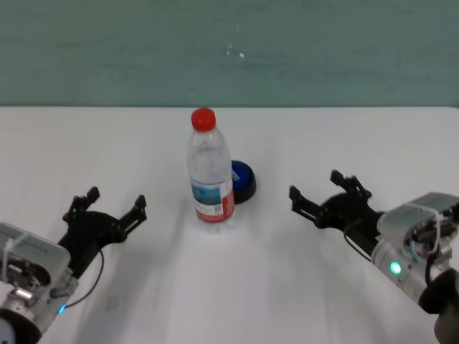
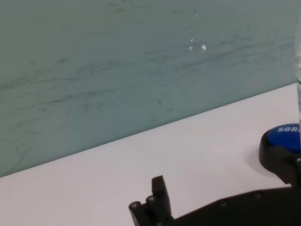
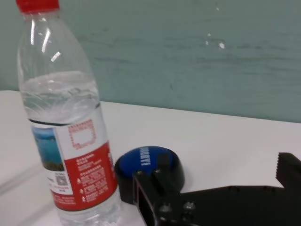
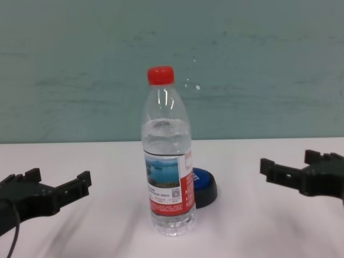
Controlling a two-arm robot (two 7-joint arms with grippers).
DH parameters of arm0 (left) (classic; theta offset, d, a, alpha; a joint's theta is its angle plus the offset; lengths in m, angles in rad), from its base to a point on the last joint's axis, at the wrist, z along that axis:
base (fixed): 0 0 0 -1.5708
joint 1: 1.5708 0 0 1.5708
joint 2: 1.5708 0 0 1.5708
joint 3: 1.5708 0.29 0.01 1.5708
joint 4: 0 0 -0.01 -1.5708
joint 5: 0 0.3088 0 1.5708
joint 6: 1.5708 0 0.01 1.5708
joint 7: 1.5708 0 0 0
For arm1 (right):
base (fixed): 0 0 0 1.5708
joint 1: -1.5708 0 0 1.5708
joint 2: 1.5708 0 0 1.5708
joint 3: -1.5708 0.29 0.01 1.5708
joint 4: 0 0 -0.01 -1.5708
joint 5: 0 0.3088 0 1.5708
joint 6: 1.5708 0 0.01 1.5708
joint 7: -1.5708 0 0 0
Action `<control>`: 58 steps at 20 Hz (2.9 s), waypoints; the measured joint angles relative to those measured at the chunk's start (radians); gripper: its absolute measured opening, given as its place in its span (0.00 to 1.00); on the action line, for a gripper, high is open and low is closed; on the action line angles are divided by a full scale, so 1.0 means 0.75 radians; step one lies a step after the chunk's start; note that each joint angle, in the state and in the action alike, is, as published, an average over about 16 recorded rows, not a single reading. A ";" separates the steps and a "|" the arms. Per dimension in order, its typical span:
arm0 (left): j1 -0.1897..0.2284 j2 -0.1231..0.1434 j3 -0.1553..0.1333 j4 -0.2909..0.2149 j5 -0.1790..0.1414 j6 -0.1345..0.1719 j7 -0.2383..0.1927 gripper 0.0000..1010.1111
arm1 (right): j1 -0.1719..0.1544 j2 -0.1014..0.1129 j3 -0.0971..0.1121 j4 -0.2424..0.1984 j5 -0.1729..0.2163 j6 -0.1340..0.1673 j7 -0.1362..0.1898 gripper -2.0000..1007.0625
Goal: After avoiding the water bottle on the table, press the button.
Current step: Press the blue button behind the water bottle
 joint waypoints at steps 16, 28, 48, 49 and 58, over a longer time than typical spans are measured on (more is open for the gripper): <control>0.000 0.000 0.000 0.000 0.000 0.000 0.000 0.99 | 0.164 0.063 -0.076 0.143 0.111 -0.004 0.115 1.00; 0.000 0.000 0.000 0.000 0.000 0.000 0.000 0.99 | 0.293 0.124 -0.150 0.252 0.135 0.025 0.172 1.00; 0.000 0.000 0.000 0.000 0.000 0.000 0.000 0.99 | 0.487 0.081 -0.243 0.456 -0.029 0.002 0.129 1.00; 0.000 0.000 0.000 0.000 0.000 0.000 0.000 0.99 | 0.495 0.076 -0.245 0.465 -0.036 0.001 0.130 1.00; 0.000 0.000 0.000 0.000 0.000 0.000 0.000 0.99 | 0.557 0.039 -0.260 0.515 -0.092 -0.010 0.146 1.00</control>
